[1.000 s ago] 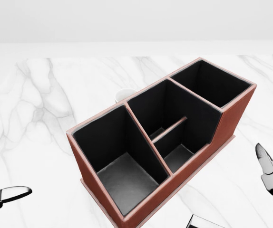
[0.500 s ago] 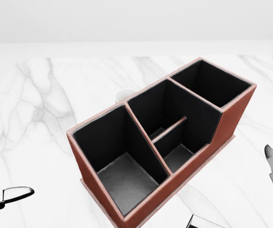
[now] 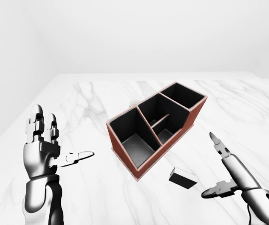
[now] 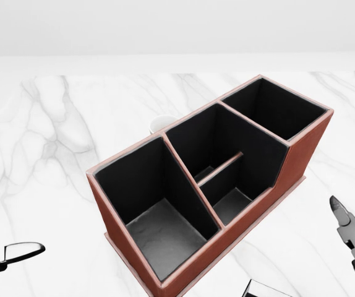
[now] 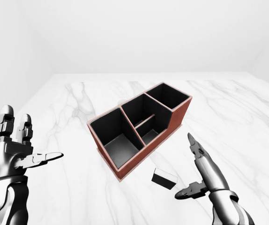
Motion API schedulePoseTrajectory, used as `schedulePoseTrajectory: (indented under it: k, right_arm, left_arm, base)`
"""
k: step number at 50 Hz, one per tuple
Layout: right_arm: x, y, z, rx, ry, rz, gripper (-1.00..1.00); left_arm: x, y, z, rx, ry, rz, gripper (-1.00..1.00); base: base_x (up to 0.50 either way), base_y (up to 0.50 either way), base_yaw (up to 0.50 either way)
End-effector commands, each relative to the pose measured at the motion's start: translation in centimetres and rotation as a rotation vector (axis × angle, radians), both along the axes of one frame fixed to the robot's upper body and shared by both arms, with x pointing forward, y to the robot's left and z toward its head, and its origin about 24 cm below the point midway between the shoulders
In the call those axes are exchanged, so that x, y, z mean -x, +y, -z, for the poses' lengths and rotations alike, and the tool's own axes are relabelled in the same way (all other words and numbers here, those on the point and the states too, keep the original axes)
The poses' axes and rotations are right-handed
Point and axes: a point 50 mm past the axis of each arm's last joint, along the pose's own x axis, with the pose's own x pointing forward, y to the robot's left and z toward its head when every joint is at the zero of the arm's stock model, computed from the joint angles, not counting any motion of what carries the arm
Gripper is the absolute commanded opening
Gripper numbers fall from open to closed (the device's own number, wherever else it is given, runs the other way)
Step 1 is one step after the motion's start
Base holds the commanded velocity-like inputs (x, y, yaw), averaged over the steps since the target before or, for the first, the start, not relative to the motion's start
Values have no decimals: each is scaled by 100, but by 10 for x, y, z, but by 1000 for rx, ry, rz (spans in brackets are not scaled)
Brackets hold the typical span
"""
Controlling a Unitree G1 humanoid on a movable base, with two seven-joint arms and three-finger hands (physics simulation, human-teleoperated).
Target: Pick up the book and place it in the left compartment of the caddy.
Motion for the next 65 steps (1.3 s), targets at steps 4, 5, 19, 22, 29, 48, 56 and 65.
schedulePoseTrajectory:
  k: [4,5,19,22,29,48,56,65]
  right_arm:
    - [-9,-1,7,12,36,-28,100]
    - [-10,-1,7,12,36,-28,100]
    - [-13,0,16,-13,68,-50,100]
    - [-15,3,19,-16,80,-64,100]
    - [-16,8,28,-46,115,-87,100]
    - [-13,8,44,-97,175,-101,100]
    - [-14,4,41,-73,166,-88,100]
    - [-19,1,35,-45,149,-86,100]
  left_arm:
    - [0,0,0,0,1,-1,100]
    - [0,0,0,0,1,-1,100]
    - [-1,2,1,3,4,-3,100]
    - [-1,1,1,2,5,-3,100]
    - [-1,2,1,3,5,-3,100]
    - [0,2,-1,-3,-5,-7,100]
    - [0,2,-1,-1,-3,-8,100]
    - [0,1,1,0,3,-6,100]
  base:
    - [0,0,0]
    - [0,0,0]
    - [0,0,0]
    - [0,0,0]
    - [0,0,0]
    - [0,0,0]
    - [0,0,0]
    - [0,0,0]
